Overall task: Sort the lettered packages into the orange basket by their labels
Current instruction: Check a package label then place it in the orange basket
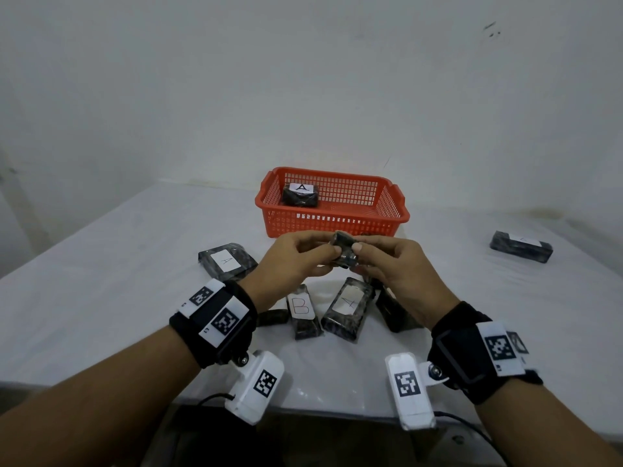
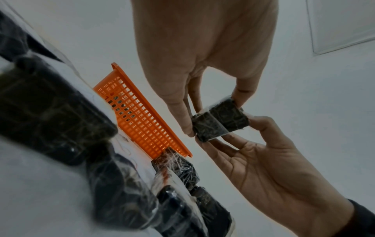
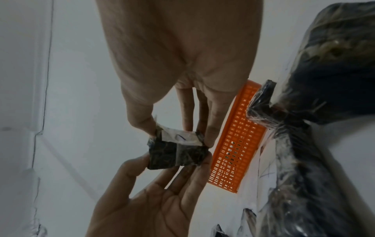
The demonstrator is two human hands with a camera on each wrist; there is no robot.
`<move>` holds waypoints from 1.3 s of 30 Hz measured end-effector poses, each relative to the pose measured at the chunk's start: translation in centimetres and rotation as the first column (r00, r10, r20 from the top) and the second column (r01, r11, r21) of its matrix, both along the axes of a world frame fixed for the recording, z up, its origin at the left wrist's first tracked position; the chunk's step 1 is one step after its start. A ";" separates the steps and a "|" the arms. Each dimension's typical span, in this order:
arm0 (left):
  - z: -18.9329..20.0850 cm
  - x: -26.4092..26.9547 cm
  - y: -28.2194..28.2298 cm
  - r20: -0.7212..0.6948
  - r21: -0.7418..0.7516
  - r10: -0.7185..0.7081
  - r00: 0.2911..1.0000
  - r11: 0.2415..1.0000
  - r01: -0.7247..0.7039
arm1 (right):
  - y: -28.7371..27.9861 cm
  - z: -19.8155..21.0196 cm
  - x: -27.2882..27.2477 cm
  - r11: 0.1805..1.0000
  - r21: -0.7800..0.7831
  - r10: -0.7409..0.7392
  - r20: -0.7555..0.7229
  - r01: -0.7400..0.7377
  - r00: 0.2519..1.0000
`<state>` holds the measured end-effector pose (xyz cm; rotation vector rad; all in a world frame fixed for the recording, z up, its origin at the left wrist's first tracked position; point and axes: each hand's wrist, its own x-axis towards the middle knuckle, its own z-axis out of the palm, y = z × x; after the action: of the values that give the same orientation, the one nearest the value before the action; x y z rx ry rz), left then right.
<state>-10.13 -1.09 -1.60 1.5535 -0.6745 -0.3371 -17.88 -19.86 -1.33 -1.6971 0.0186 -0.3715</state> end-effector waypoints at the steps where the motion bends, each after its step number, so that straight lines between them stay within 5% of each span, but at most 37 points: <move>1: 0.0 0.0 0.0 -0.014 -0.004 -0.022 1.000 1.000 0.021 | 0.0 0.0 0.0 1.000 0.003 -0.004 0.003 0.004 1.000; 6: 0.0 -0.3 -0.1 -0.014 -0.001 -0.001 1.000 1.000 0.001 | -0.1 0.0 -0.3 0.993 0.030 0.111 -0.054 -0.110 0.992; 22: -0.3 -0.4 -0.4 -0.043 -0.039 -0.030 0.999 0.999 0.028 | -0.2 0.3 -0.7 0.999 -0.033 0.038 0.013 -0.038 0.999; 28: -0.1 -0.5 -0.4 -0.013 -0.043 0.029 0.999 0.999 -0.030 | -0.2 0.4 -0.6 0.972 0.176 0.175 -0.111 -0.154 0.978; 33: -0.2 -0.7 -0.5 -0.028 -0.031 -0.038 0.999 0.999 0.038 | 0.0 0.9 -0.7 0.978 0.197 0.097 -0.147 -0.067 0.984; 39: -0.5 -0.8 -0.4 -0.036 -0.076 -0.081 0.996 0.994 0.078 | -0.3 1.1 -0.5 0.979 0.206 0.000 -0.020 0.004 1.000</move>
<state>-10.97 -1.47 -2.07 1.4485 -0.7122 -0.3963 -18.41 -20.20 -0.25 -1.4958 0.0713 -0.3423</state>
